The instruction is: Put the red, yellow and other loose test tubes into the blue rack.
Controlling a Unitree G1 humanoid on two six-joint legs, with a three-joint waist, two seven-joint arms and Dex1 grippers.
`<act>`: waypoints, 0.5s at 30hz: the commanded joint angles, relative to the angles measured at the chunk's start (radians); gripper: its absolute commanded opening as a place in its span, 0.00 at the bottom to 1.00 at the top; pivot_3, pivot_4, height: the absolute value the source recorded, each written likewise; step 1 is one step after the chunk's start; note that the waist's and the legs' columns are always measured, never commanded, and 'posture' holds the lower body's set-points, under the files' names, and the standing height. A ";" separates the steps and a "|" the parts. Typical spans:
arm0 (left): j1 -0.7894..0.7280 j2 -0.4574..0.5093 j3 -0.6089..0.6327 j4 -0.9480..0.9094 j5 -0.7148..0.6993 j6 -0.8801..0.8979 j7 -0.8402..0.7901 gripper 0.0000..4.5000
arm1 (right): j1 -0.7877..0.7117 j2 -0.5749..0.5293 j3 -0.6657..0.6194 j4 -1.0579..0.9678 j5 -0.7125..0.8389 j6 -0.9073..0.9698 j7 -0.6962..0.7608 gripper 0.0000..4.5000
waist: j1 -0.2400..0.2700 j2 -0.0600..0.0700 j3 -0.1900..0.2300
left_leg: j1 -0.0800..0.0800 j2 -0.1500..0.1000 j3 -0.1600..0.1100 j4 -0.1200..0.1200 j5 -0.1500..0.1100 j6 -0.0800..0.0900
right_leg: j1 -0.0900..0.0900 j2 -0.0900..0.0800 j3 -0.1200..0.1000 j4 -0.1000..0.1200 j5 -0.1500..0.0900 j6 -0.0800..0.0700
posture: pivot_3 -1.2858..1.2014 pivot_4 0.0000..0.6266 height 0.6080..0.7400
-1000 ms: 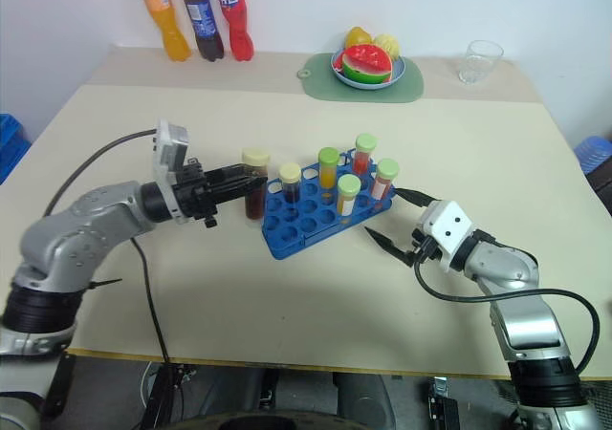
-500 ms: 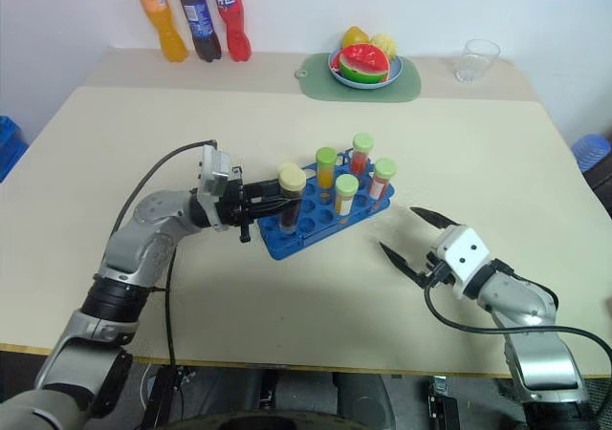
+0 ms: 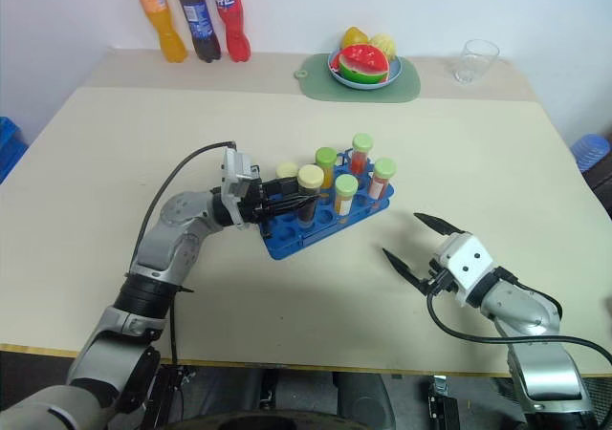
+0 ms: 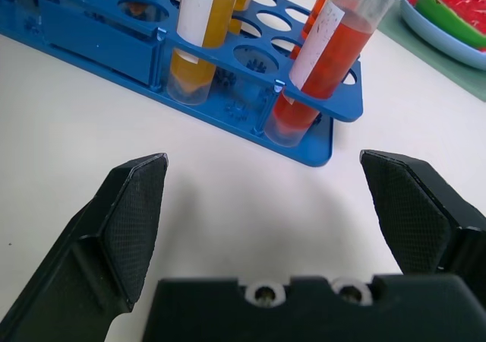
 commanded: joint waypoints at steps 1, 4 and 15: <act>0.007 0.011 -0.020 0.006 0.024 -0.016 -0.038 0.17 | -0.005 0.013 -0.015 0.006 0.001 -0.042 -0.009 1.00 | 0.000 0.000 0.000 | 0.000 0.000 0.000 0.000 0.000 0.000 | 0.000 0.000 0.000 0.000 0.000 0.000 | 0.52 0.24 1.00; 0.012 0.018 -0.023 -0.003 0.020 -0.009 -0.057 0.17 | 0.000 0.019 -0.014 0.010 0.000 -0.052 -0.010 1.00 | 0.000 0.000 0.000 | 0.000 0.000 0.000 0.000 0.000 0.000 | 0.000 0.000 0.000 0.000 0.000 0.000 | 0.52 0.24 1.00; -0.006 0.030 -0.020 0.062 0.061 -0.033 -0.075 0.17 | 0.000 0.037 -0.006 0.033 -0.005 -0.074 -0.021 1.00 | -0.003 0.000 0.000 | 0.000 0.001 0.000 0.000 0.000 0.000 | 0.000 0.001 0.000 0.000 0.000 0.000 | 0.52 0.24 1.00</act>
